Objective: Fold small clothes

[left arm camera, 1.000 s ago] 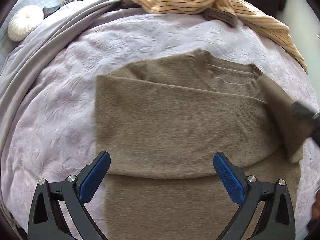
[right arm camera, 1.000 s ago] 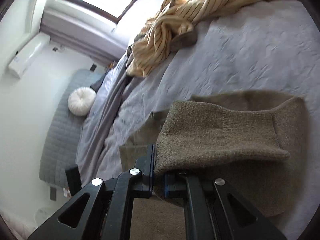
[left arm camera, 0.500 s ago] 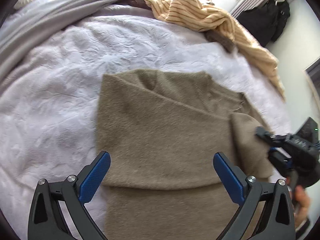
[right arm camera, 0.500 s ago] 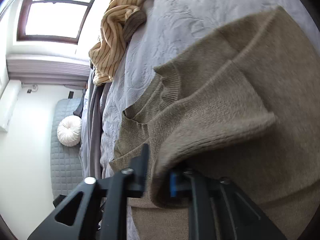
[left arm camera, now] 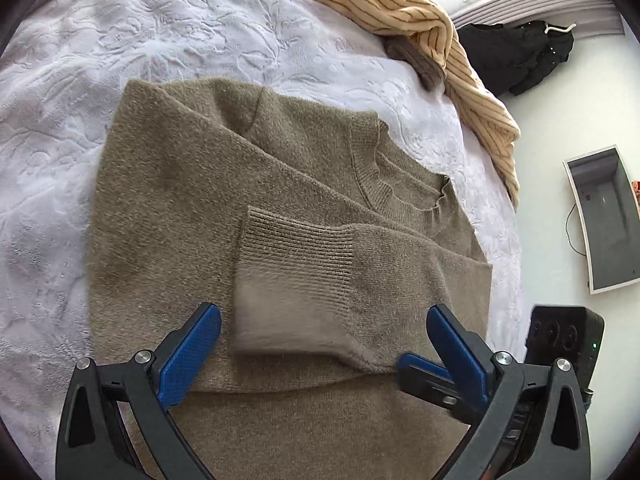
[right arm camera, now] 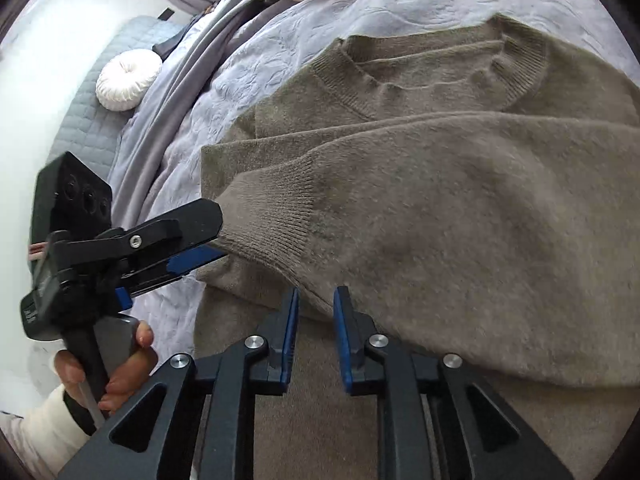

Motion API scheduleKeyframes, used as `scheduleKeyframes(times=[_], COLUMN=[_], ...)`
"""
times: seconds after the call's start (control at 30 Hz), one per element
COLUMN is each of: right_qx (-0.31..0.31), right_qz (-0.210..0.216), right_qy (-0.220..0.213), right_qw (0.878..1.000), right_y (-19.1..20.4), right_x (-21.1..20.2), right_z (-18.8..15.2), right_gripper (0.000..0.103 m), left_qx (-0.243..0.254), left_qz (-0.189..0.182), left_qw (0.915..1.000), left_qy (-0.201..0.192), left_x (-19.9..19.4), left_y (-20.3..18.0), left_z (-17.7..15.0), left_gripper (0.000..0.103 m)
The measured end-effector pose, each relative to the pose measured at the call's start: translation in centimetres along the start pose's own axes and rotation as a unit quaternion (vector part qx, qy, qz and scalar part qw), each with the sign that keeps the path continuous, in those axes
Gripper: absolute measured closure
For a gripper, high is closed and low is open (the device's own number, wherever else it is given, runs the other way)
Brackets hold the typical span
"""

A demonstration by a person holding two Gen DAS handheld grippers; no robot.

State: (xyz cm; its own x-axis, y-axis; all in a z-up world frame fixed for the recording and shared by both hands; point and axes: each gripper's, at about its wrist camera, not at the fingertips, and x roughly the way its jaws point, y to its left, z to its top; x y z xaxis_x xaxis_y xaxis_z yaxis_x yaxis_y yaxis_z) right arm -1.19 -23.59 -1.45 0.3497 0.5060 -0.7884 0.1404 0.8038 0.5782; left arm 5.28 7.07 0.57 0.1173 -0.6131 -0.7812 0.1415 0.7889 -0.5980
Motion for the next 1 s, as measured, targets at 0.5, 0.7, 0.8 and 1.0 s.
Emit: scheduleKeyframes(times=[0.5, 0.7, 0.8, 1.0], right_qx=[0.314, 0.266, 0.259, 0.208], right_qz=[0.022, -0.044, -0.041, -0.045], right_qy=[-0.189, -0.163, -0.146, -0.141], right_qw=[0.930, 0.949, 0.954, 0.967], right_y=[-17.1, -18.8, -19.5, -17.0], right_x=[-11.8, -12.6, -12.3, -14.9], right_z=[-6.3, -5.9, -6.4, -7.5], right_gripper=[0.088, 0.096, 0.096, 0.082], left_qx=[0.041, 0.053, 0.048, 0.060], left_qz=[0.037, 0.088, 0.128, 0.172], left_qw=[0.9985, 0.9946, 0.9906, 0.9832], left_qy=[0.001, 0.010, -0.003, -0.019], left_x=[0.0, 0.7, -0.4, -3.1], left_y=[-1.4, -0.5, 0.5, 1.6], left_z=[0.2, -1.3, -1.7, -1.7], left_gripper=[0.082, 0.082, 0.082, 0.082])
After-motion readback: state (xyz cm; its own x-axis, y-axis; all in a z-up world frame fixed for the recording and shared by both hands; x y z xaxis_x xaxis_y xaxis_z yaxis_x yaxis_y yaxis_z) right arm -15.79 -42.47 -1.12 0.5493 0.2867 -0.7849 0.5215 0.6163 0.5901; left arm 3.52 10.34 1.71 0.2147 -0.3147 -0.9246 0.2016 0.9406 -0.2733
